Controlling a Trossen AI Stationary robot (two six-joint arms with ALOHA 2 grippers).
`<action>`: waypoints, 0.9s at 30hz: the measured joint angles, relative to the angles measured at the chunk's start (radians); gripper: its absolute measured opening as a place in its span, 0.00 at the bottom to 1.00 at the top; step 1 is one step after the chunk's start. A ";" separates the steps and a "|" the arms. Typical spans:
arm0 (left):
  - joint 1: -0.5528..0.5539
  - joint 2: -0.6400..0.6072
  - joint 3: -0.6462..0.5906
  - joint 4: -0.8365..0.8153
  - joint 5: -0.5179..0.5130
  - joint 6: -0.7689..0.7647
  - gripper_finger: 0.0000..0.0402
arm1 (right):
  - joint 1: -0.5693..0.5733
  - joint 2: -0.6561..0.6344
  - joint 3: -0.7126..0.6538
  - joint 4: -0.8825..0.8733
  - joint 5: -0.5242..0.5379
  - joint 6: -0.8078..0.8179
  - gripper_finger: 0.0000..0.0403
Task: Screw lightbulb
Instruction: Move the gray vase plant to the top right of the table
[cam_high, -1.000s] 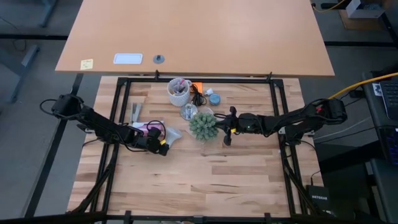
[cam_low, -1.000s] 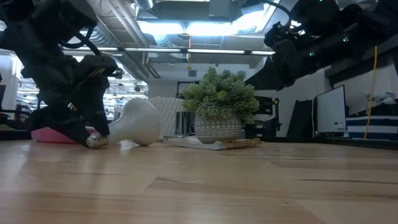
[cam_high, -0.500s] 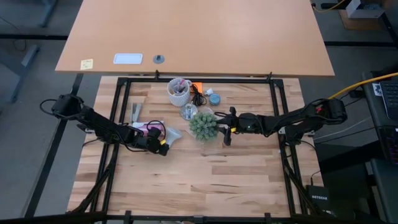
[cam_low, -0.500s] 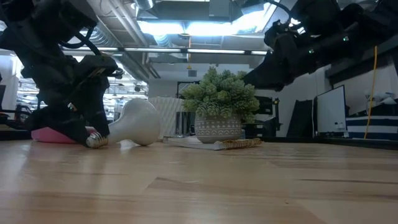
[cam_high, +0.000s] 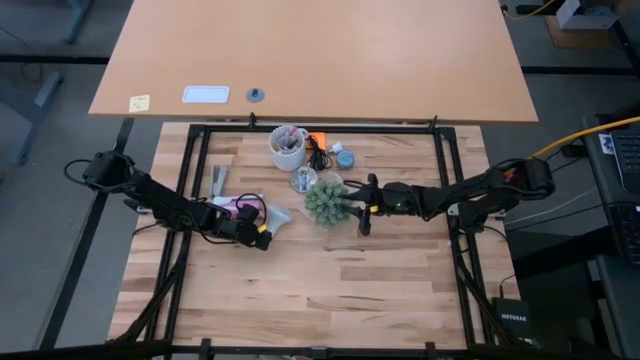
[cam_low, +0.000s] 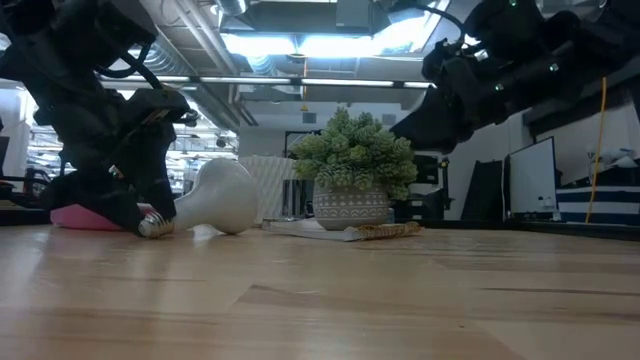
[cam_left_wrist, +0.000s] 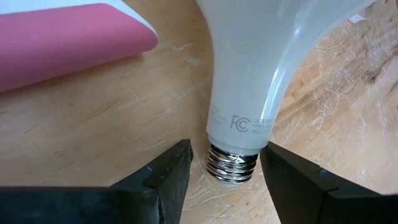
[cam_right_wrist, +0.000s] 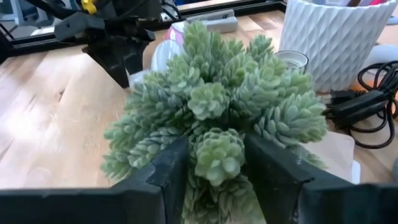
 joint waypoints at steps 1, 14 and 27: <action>0.000 0.000 0.000 0.000 0.000 0.000 0.46 | 0.000 0.002 0.000 0.000 0.000 0.000 0.35; 0.000 0.000 0.000 0.000 0.000 0.000 0.46 | 0.000 0.002 0.000 0.049 0.063 -0.110 0.07; 0.000 0.000 0.000 0.000 0.000 0.000 0.46 | 0.000 -0.115 -0.002 0.044 0.339 -0.315 0.03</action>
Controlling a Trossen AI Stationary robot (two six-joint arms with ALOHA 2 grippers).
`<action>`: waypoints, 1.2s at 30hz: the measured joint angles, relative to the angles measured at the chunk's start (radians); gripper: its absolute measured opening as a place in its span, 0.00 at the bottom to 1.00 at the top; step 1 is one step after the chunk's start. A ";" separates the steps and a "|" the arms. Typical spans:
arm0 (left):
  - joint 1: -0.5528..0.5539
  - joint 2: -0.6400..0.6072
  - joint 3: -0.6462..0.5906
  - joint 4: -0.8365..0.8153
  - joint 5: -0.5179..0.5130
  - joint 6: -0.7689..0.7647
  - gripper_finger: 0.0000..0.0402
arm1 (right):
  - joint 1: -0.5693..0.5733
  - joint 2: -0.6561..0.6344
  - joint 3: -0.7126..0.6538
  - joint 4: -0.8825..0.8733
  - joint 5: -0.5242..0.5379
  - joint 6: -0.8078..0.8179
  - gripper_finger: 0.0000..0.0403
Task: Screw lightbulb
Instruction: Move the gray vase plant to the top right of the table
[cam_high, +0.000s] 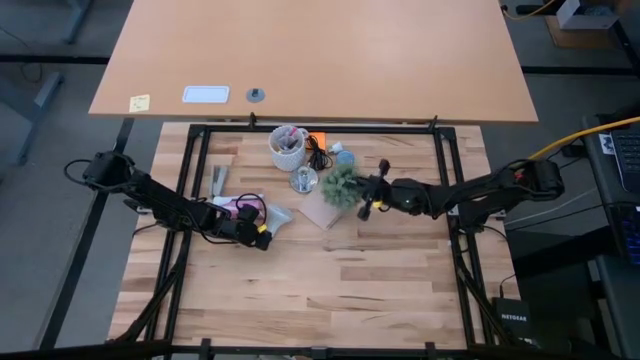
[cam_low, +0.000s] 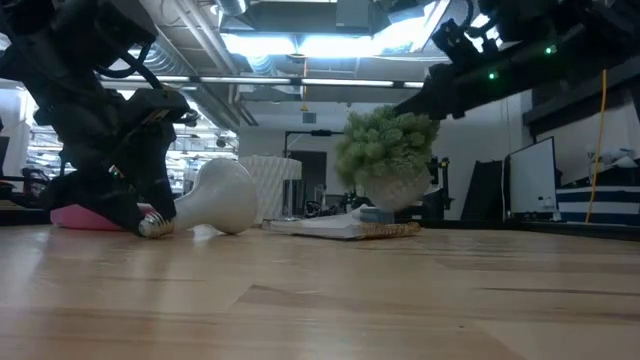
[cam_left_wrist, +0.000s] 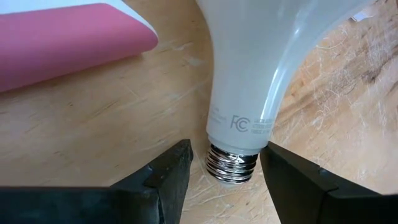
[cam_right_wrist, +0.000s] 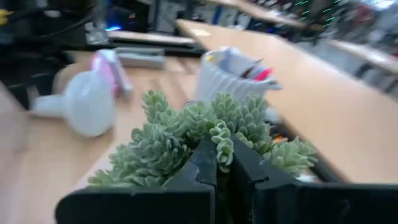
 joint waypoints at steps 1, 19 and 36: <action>0.000 0.000 0.000 0.000 0.000 0.000 0.46 | -0.001 -0.010 0.000 0.003 0.030 -0.023 0.03; 0.000 0.000 0.000 0.000 0.000 0.000 0.46 | -0.434 -0.050 0.017 0.004 -0.028 -0.077 0.03; 0.000 0.000 0.000 0.000 0.000 0.000 0.46 | -0.710 0.040 0.064 -0.054 -0.296 0.092 0.03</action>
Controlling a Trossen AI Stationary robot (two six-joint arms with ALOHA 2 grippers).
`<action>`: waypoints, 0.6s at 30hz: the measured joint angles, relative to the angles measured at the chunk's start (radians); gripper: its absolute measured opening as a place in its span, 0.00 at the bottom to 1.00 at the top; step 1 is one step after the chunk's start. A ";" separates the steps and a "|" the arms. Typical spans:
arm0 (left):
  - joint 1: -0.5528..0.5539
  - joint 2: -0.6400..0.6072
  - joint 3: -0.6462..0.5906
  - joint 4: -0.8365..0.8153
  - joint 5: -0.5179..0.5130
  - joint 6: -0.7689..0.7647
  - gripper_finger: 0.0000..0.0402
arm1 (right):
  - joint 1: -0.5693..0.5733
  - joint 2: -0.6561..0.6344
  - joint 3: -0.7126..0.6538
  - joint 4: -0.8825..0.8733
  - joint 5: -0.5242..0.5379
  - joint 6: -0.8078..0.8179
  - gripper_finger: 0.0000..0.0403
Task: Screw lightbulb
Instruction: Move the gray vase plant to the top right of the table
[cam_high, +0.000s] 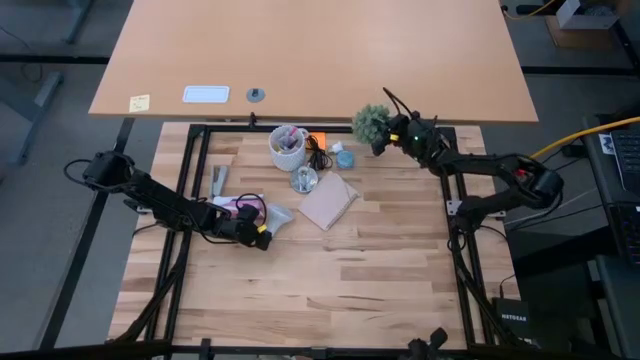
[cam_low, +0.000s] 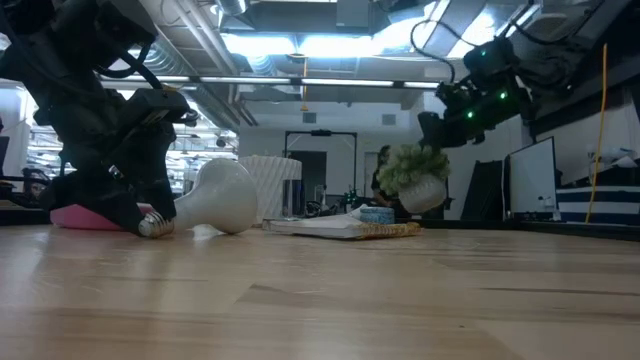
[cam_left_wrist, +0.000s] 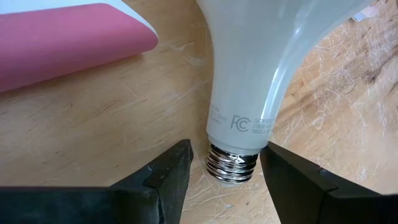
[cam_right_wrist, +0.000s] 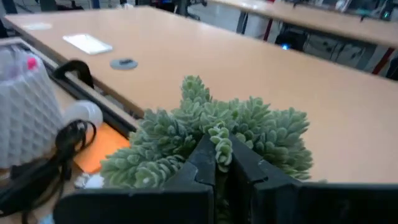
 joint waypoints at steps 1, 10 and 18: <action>0.000 0.000 0.000 0.000 0.000 0.000 0.46 | 0.000 0.016 0.000 0.000 0.000 0.001 0.03; 0.000 0.000 0.000 0.000 0.000 0.000 0.46 | 0.003 0.147 0.005 0.026 -0.009 0.002 0.04; 0.000 0.000 0.000 0.000 0.000 0.000 0.46 | 0.003 0.150 0.004 0.009 -0.008 0.002 0.05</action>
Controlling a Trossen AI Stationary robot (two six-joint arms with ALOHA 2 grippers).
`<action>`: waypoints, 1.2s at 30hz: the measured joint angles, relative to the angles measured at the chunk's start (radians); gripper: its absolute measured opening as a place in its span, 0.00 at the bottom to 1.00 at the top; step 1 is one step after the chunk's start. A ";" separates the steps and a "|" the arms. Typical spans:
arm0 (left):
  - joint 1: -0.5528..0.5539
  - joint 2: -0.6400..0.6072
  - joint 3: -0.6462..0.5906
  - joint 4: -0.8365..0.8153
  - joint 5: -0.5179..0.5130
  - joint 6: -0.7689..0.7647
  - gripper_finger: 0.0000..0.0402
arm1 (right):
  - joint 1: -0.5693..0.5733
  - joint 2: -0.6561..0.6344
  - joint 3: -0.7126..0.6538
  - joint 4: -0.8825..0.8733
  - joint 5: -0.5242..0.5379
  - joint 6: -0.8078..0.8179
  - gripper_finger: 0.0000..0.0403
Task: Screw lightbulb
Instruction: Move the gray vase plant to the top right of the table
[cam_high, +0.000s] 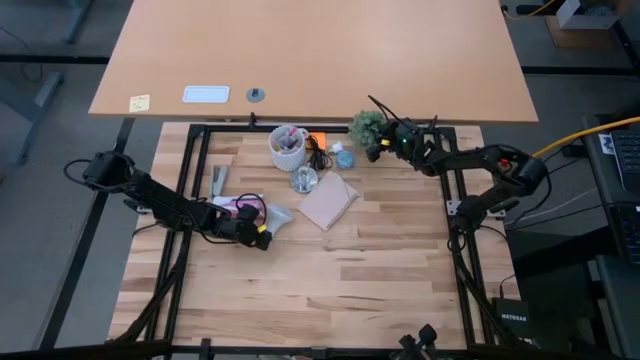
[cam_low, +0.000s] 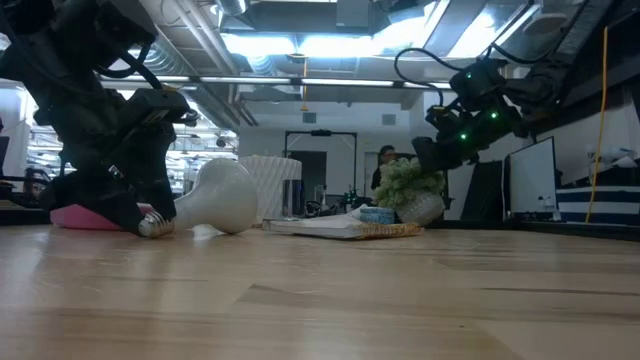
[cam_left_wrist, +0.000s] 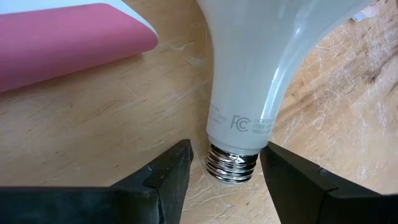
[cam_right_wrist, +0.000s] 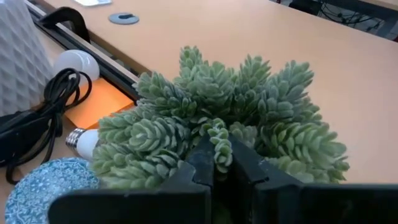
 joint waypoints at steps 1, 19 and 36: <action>0.000 0.000 0.000 0.000 0.000 0.000 0.46 | 0.000 0.000 0.000 -0.003 0.000 0.000 0.06; 0.000 0.000 0.000 0.000 0.000 -0.004 0.46 | 0.001 0.001 -0.003 -0.040 0.047 0.017 0.24; 0.000 0.000 0.000 0.000 0.000 -0.004 0.46 | 0.000 -0.070 0.086 -0.217 0.081 0.041 0.37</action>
